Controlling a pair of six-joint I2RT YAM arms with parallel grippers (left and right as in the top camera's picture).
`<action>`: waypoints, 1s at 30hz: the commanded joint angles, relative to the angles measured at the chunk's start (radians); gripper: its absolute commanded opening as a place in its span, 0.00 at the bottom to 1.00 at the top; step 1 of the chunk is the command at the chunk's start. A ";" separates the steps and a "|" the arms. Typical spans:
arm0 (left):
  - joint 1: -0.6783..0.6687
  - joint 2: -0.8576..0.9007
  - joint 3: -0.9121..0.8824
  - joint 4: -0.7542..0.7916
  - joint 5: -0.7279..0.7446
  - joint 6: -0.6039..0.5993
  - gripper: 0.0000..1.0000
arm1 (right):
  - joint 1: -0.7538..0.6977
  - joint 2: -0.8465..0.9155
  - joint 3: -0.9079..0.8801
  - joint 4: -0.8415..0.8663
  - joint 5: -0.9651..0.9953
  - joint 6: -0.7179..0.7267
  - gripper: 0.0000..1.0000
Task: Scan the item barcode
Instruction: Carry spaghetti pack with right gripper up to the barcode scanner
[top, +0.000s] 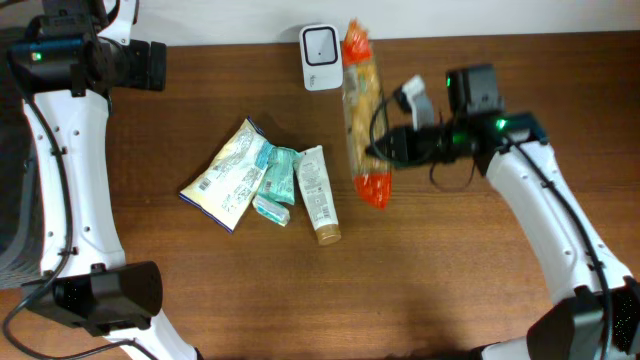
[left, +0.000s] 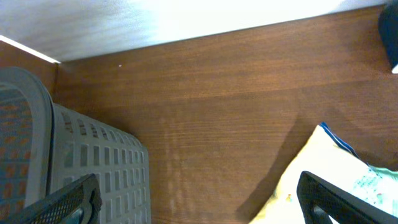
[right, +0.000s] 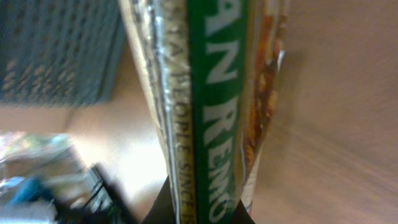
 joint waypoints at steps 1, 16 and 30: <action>0.002 -0.004 0.006 0.002 0.003 0.016 0.99 | 0.068 0.116 0.327 -0.083 0.344 0.002 0.04; 0.002 -0.004 0.006 0.002 0.003 0.016 0.99 | 0.368 0.771 0.584 0.474 1.751 -0.499 0.04; 0.002 -0.004 0.006 0.002 0.003 0.016 0.99 | 0.373 0.690 0.584 0.281 1.653 -0.388 0.04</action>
